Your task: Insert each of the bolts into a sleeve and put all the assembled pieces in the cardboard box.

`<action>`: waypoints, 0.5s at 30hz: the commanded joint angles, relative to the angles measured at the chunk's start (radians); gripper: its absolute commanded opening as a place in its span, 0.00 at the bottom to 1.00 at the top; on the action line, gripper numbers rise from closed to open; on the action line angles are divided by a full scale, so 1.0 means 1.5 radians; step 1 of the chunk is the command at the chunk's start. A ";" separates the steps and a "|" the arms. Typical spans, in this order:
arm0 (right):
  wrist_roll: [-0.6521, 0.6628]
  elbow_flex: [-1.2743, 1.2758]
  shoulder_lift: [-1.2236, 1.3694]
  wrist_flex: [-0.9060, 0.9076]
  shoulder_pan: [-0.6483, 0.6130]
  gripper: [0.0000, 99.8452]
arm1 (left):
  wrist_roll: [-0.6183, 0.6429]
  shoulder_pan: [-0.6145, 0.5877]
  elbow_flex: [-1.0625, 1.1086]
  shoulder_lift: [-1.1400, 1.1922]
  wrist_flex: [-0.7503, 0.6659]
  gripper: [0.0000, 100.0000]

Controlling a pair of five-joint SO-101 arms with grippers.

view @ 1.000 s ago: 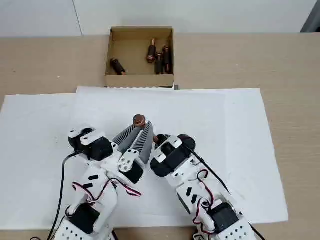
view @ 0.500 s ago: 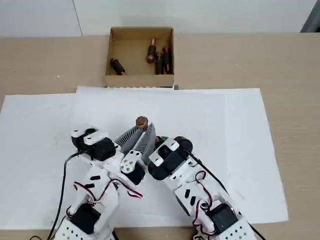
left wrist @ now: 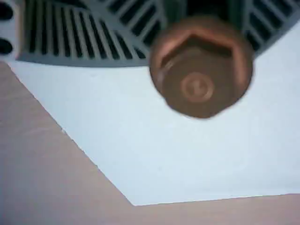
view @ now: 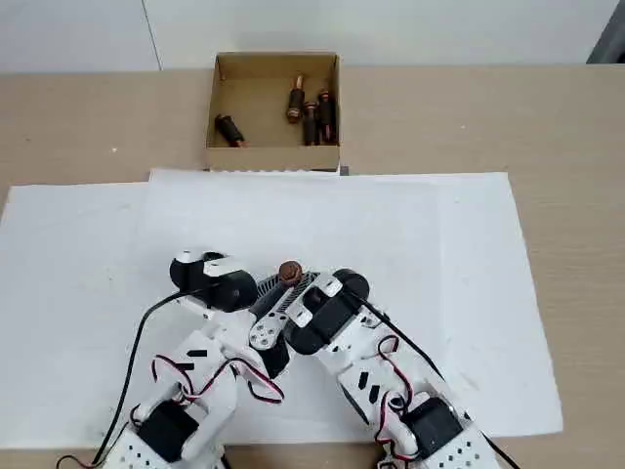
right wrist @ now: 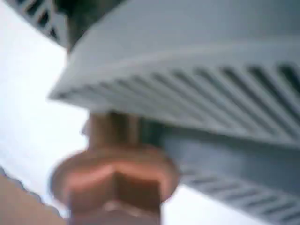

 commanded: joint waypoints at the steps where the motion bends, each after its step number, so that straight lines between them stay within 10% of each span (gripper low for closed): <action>1: 0.004 0.008 -0.013 -0.010 0.001 0.00 | -0.018 0.036 0.006 -0.002 0.028 0.02; 15: 0.004 0.009 -0.013 -0.010 0.001 0.00 | -0.049 -0.024 0.006 -0.001 0.057 0.20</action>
